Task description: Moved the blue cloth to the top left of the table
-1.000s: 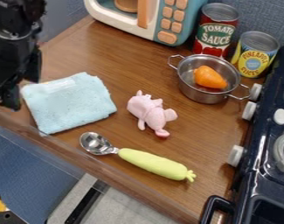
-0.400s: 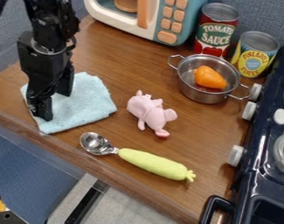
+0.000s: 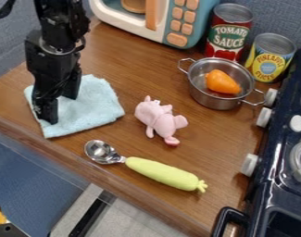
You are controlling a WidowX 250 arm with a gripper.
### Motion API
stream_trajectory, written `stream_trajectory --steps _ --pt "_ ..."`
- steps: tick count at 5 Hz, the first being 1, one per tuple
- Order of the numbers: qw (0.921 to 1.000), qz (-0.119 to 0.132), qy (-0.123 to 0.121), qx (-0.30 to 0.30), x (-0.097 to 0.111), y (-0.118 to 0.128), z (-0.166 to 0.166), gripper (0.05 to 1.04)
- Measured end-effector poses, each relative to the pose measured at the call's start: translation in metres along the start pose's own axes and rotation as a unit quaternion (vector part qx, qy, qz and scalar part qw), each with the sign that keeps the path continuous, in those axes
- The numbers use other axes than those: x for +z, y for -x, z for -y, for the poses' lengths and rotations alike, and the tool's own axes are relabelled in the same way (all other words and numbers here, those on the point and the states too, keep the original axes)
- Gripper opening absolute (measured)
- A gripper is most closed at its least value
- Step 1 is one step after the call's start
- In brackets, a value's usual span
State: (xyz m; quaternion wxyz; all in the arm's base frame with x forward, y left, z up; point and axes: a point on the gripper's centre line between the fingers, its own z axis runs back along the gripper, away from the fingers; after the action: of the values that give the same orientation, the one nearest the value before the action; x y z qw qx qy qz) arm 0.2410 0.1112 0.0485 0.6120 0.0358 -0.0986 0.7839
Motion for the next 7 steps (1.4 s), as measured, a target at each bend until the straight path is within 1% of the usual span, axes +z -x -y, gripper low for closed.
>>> stream_trajectory --steps 1,2,3,4,5,6,7 --pt "0.9999 -0.003 0.009 0.006 -0.002 -0.001 0.024 1.001" --pt "0.9999 0.0 0.007 0.011 -0.006 -0.005 0.057 1.001" --pt "0.9998 0.004 0.002 0.018 -0.01 -0.009 0.084 1.001" --pt "0.9996 0.015 -0.003 0.022 -0.017 -0.015 0.119 1.001" --pt "0.9996 0.013 -0.006 0.025 -0.02 -0.016 0.137 1.001" --pt "0.9996 0.01 -0.001 0.025 -0.019 -0.018 0.141 1.001" --pt "0.9998 0.005 -0.004 0.021 -0.018 -0.017 0.138 1.002"
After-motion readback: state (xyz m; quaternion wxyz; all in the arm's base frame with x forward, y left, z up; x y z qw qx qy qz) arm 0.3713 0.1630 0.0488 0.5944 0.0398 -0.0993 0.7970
